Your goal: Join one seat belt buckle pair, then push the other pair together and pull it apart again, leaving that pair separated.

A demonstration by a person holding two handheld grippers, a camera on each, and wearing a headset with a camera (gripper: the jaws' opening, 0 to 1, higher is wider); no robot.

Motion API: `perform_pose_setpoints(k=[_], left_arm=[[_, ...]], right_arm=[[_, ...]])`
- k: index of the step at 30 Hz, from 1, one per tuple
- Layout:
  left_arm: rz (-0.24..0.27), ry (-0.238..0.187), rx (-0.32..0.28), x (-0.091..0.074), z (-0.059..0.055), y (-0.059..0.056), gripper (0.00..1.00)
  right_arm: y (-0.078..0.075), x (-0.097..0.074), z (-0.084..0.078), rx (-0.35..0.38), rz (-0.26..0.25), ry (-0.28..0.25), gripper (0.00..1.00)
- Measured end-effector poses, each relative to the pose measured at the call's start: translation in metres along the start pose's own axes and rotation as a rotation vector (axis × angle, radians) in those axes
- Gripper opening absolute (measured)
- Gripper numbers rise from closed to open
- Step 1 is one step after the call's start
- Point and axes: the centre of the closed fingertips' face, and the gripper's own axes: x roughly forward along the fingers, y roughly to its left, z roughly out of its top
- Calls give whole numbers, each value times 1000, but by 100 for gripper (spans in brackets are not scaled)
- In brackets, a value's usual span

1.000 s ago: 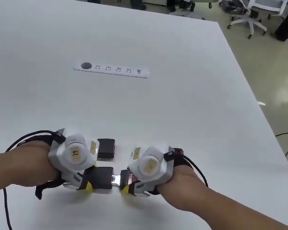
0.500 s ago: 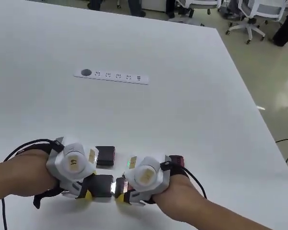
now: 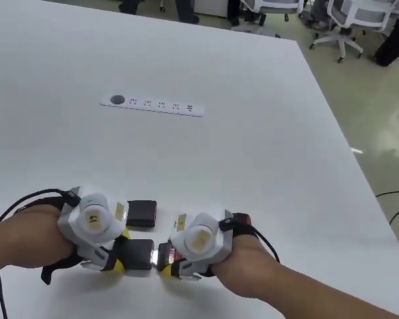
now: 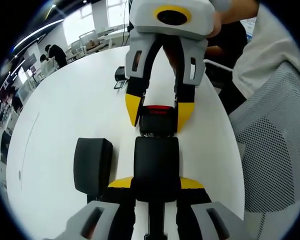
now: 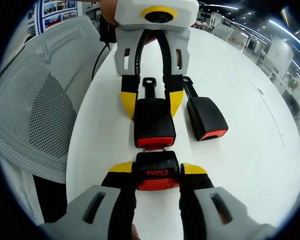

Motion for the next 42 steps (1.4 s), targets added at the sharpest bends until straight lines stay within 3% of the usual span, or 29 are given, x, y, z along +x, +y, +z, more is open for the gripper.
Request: perform_pose_setpoints(k=[5, 24, 29, 33, 40, 41, 42], left_arm=[[13, -26, -24, -2, 1, -1, 30], [0, 24, -30, -3, 2, 1, 30], [2, 52, -42, -1, 0, 3, 31], [-1, 105, -22, 1, -3, 6, 32], [22, 99, -55, 2, -4, 5, 33], [-2, 106, -18, 0, -6, 1, 34], [10, 95, -14, 0, -6, 1, 34]], right_arm=[[1, 0, 0, 11, 2, -7, 30], [4, -4, 2, 29, 8, 2, 32], [3, -5, 2, 33, 17, 5, 33], [3, -5, 1, 35, 15, 16, 33], [0, -5, 0, 55, -8, 10, 35], [-1, -5, 0, 69, -15, 10, 35], [1, -6, -1, 70, -13, 11, 37]])
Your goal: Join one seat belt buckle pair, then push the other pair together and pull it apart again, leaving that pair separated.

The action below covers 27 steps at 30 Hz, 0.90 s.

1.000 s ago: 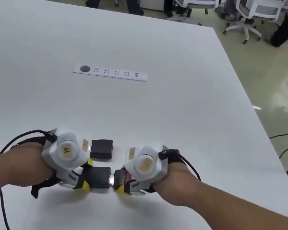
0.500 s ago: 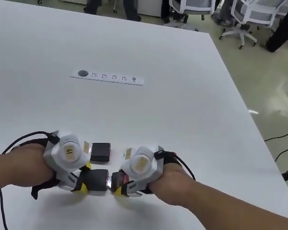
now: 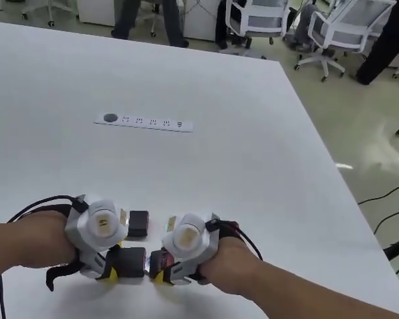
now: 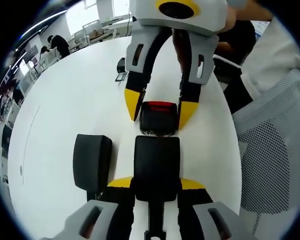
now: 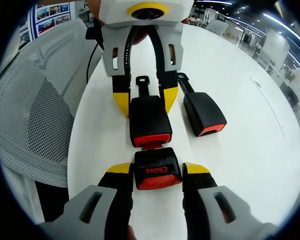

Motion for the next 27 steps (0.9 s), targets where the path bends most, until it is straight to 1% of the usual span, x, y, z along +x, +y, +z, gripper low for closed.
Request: perform_pose_setpoints(k=[1, 2, 3, 4, 6, 8, 9, 10, 12, 13, 14, 15, 16, 18, 19, 20, 21, 22, 24, 25, 26, 27], left_arm=[[-1, -2, 12, -2, 0, 0, 34], [2, -20, -6, -7, 3, 2, 34], [6, -31, -19, -8, 5, 3, 35], [18, -52, -42, -12, 8, 6, 36], [34, -85, -43, -21, 16, 8, 38], [34, -98, -38, -32, 20, 9, 37], [34, -96, -32, -32, 17, 13, 36], [47, -100, -27, -34, 14, 20, 35], [69, -131, -52, -42, 24, 25, 36], [84, -150, -66, -45, 27, 32, 36], [103, -158, -77, -51, 28, 42, 36], [112, -160, -78, -53, 28, 47, 36], [118, -161, -80, -52, 24, 59, 36], [117, -159, -80, -51, 30, 60, 37], [115, -158, -83, -51, 29, 64, 38], [117, -159, -93, -50, 29, 70, 38], [116, -159, -94, -49, 29, 73, 38], [113, -155, -92, -47, 30, 76, 38], [102, -137, -83, -42, 25, 81, 38], [97, -131, -78, -39, 22, 85, 38], [89, -122, -69, -36, 20, 86, 38], [79, -105, -39, -35, 20, 85, 38]], right_arm=[[1, -1, 0, -2, -4, 2, 38], [1, -3, -1, -7, -9, 0, 39], [2, -4, 0, -8, -6, -1, 38], [4, -6, 0, 2, 6, -8, 39], [2, -13, 4, -2, -5, -25, 38], [0, -21, 9, -5, -14, -43, 38], [-3, -24, 10, -16, -19, -49, 38], [-4, -31, 14, -24, -23, -61, 38], [-7, -39, 17, -25, -22, -74, 37], [-11, -43, 17, -31, -28, -74, 37], [-17, -46, 16, -38, -32, -74, 36], [-23, -46, 12, -42, -39, -71, 36], [-30, -50, 8, -45, -48, -62, 36], [-40, -59, 2, -43, -63, -53, 36], [-45, -62, -2, -34, -69, -49, 36], [-52, -66, -8, -23, -80, -46, 36], [-56, -67, -13, -13, -77, -45, 36], [-62, -69, -22, -7, -83, -35, 36], [-69, -74, -35, -1, -86, -12, 37], [-72, -76, -39, 2, -87, -8, 37], [-74, -78, -44, 3, -89, 0, 37], [-77, -79, -51, 10, -80, 6, 37]])
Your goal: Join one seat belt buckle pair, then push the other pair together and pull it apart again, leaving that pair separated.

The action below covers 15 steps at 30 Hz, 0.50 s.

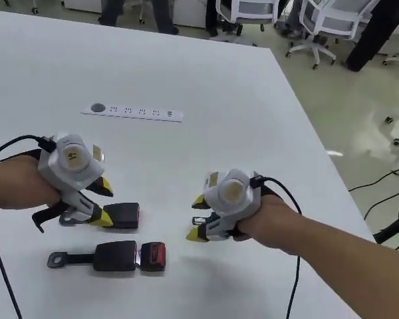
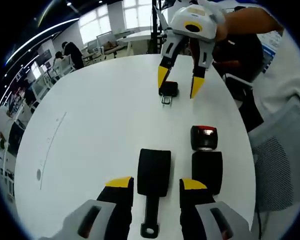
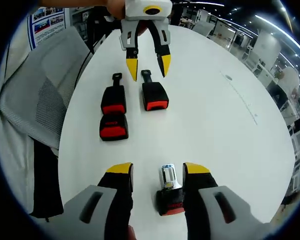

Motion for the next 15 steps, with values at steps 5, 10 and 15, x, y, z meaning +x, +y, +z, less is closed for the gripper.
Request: perform_pose_setpoints(k=[5, 10, 15], left_arm=[[-23, 23, 32, 9, -4, 4, 38], [-48, 43, 48, 18, -11, 3, 38], [-63, 50, 58, 22, -16, 4, 38]], right_arm=[[-10, -8, -23, 24, 16, 8, 38], [-21, -9, -39, 32, 12, 37, 39], [-20, 0, -49, 35, 46, 51, 39]])
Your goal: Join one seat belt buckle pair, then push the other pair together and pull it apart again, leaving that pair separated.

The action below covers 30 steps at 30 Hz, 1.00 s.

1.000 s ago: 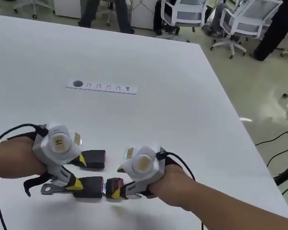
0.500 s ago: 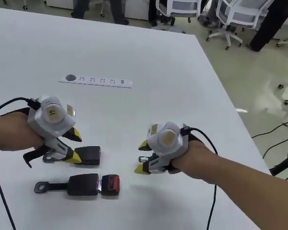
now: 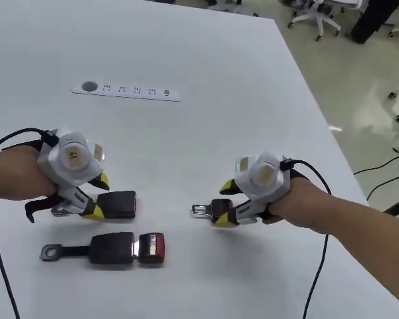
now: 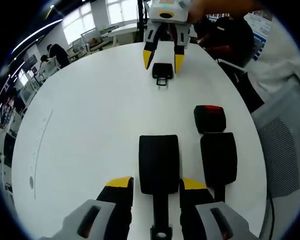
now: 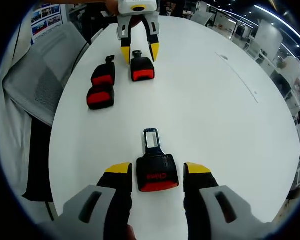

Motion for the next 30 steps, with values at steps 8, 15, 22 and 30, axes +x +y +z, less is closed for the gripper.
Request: perform_pose_setpoints(k=[8, 15, 22, 30], left_arm=[[-30, -5, -4, 5, 1, -3, 37], [-47, 4, 15, 4, 6, -7, 35], [-58, 20, 25, 2, 5, -8, 33], [-62, 24, 21, 3, 2, -6, 33]], right_arm=[[-2, 13, -19, 0, 35, 25, 37], [1, 9, -14, -6, 67, 15, 34], [-1, 15, -13, -15, 79, 10, 33], [-3, 17, -11, -13, 73, 12, 33]])
